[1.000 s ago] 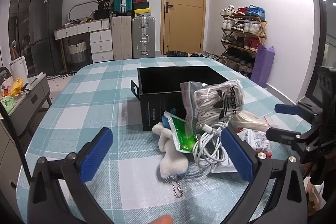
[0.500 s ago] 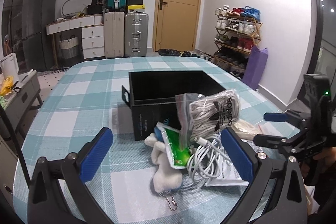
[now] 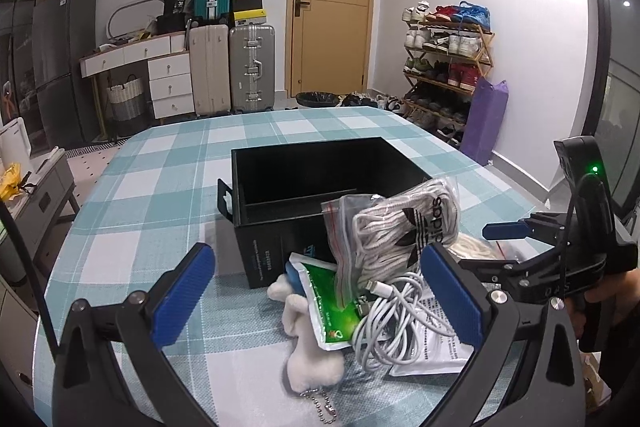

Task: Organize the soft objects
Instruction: 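Grasp the bagged cream rope with the right gripper, then grasp the Adidas cord bag with the left gripper while the right gripper holds the rope, then lower both bags into the black box and open both grippers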

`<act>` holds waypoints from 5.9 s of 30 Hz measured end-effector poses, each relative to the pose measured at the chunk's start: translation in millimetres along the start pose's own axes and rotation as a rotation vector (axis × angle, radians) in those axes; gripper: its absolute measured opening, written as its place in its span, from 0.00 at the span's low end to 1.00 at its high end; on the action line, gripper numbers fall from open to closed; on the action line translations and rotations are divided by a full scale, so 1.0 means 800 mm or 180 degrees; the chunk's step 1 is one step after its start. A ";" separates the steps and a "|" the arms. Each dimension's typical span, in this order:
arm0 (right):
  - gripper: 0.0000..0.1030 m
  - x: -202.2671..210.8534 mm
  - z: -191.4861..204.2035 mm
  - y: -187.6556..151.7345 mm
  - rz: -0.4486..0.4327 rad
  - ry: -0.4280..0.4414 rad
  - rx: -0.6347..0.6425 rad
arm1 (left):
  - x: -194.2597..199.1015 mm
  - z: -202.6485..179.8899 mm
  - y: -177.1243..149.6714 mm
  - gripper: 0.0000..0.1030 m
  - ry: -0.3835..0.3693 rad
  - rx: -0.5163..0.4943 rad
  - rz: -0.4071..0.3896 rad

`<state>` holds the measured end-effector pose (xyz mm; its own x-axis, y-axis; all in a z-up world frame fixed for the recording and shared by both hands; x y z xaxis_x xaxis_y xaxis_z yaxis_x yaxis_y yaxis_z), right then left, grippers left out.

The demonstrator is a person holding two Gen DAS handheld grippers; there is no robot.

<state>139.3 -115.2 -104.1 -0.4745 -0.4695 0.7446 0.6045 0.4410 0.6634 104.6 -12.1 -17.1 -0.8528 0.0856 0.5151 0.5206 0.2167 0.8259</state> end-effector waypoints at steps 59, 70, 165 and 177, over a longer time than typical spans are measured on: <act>0.30 0.058 0.002 -0.015 -0.0415 0.0501 -0.0221 | -0.040 -0.040 -0.004 0.99 -0.0211 -0.0286 0.0265; 0.30 0.044 0.012 -0.004 -0.0378 0.0531 -0.0166 | -0.055 -0.060 -0.017 0.57 -0.0501 -0.0401 0.0487; 0.30 -0.035 0.043 0.147 -0.0563 0.0137 0.0271 | -0.092 0.034 0.057 0.14 0.0190 0.0003 0.0224; 0.83 0.018 0.040 0.134 -0.0693 -0.0015 0.0452 | -0.063 0.031 0.058 0.54 0.0134 -0.0026 0.0253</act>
<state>176.5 -50.3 -19.5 -0.5867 -0.5617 0.5833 0.3921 0.4332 0.8115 170.4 18.0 -10.6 -0.8065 0.0613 0.5880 0.5869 0.2029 0.7838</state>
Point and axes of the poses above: each gripper's, at about its wrist camera, not at the fingertips, and x roughly against the way its jaws point, z to its left, y to its top, the point moved 8 cm from there along -x, roughly the way its jaws point, and after that the axes turned 10 degrees about x, right-handed, at the moved point
